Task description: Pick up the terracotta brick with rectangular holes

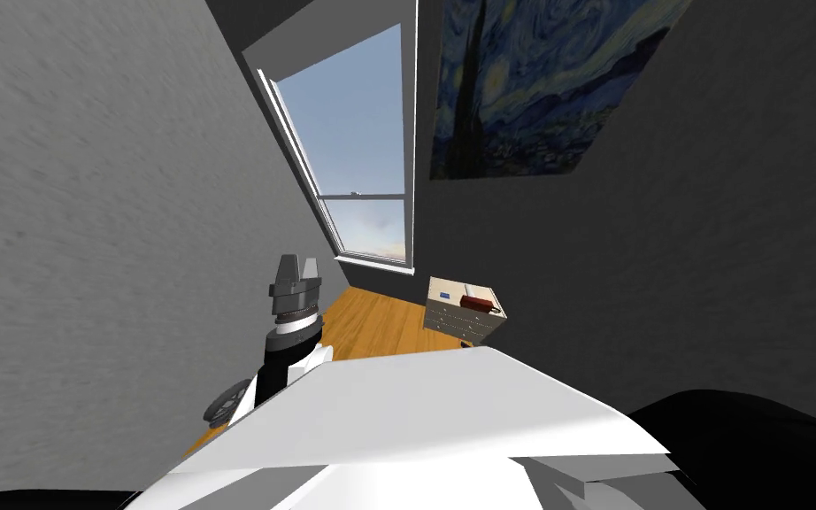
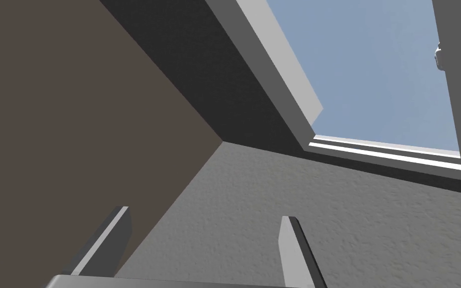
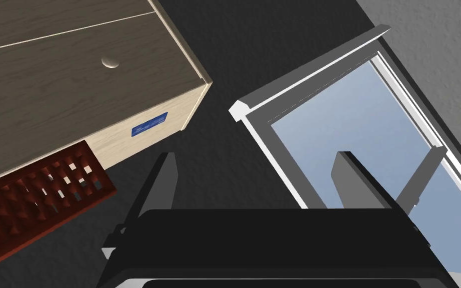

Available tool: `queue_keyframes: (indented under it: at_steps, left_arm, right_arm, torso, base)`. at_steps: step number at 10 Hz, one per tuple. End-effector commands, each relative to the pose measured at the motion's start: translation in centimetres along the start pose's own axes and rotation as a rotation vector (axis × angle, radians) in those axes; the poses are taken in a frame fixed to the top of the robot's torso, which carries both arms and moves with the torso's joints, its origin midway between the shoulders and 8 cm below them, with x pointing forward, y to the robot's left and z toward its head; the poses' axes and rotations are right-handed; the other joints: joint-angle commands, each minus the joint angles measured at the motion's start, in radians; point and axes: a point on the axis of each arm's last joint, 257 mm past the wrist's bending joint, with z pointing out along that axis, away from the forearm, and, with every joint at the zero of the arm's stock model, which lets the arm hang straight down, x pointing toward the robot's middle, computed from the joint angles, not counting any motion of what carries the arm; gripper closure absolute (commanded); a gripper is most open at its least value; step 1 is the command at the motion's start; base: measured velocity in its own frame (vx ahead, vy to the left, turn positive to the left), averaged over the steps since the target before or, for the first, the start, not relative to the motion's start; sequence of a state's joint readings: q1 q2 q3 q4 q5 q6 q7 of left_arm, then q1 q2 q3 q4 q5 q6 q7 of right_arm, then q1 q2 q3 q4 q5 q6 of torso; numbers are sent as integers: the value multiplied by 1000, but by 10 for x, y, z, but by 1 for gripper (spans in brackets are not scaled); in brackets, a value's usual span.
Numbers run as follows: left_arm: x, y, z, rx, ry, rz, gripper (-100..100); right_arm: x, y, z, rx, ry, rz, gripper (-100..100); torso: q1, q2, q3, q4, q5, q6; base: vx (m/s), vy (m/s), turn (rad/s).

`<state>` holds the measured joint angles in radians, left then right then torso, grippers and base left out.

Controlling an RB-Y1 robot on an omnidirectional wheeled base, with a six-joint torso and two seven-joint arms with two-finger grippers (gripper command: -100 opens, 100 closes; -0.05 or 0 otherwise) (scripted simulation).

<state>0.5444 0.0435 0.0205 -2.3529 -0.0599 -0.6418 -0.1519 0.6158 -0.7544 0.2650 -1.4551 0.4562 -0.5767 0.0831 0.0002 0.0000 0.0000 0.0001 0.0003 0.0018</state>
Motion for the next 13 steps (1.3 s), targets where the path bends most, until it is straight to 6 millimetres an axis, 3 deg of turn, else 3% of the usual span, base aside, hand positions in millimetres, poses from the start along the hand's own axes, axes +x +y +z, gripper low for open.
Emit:
queue_keyframes:
  at_steps: [1,2,3,5,6,8,9,10,12,13]
  left_arm:
    - [0,0,0,0,0,0,0]
    - [0,0,0,0,0,0,0]
    - [0,0,0,0,0,0,0]
    - [0,0,0,0,0,0,0]
    - [0,0,0,0,0,0,0]
    - [0,0,0,0,0,0,0]
    - [0,0,0,0,0,0,0]
    - [0,0,0,0,0,0,0]
    - [0,0,0,0,0,0,0]
    - [0,0,0,0,0,0,0]
  right_arm:
    - [26,-22,-19,39,85,-63,-100]
    - [30,-29,-22,55,94,-58,-100]
    - [53,-51,-44,93,177,-115,-100]
    - [56,-55,-46,103,184,-114,-100]
    - [76,-77,-71,140,269,-170,-100]
    - [78,-79,-73,147,273,-168,-100]
    - [94,-98,-98,175,353,-224,-100]
    - [97,-103,-102,188,361,-220,-100]
    - [120,-141,-159,253,514,-311,-100]
    - [123,-145,-165,262,529,-316,-100]
  torso:
    - [0,0,0,0,0,0]
    - [1,-1,0,0,0,-1]
    - [0,-2,-1,0,0,-1]
    - [0,-3,-2,-1,0,0]
    - [0,-1,-1,0,0,0]
    - [0,-2,-1,0,0,0]
    - [-1,-1,-1,0,0,0]
    - [0,-2,-1,0,0,-1]
    - [-1,-4,-2,-1,0,-1]
    - [-3,-7,-4,-1,0,-2]
  base:
    - [47,44,299]
    - [54,27,229]
    - [82,22,385]
    - [58,12,55]
    - [54,29,346]
    - [51,3,76]
    - [71,16,257]
    - [71,5,206]
    - [110,-11,387]
    - [101,-21,142]
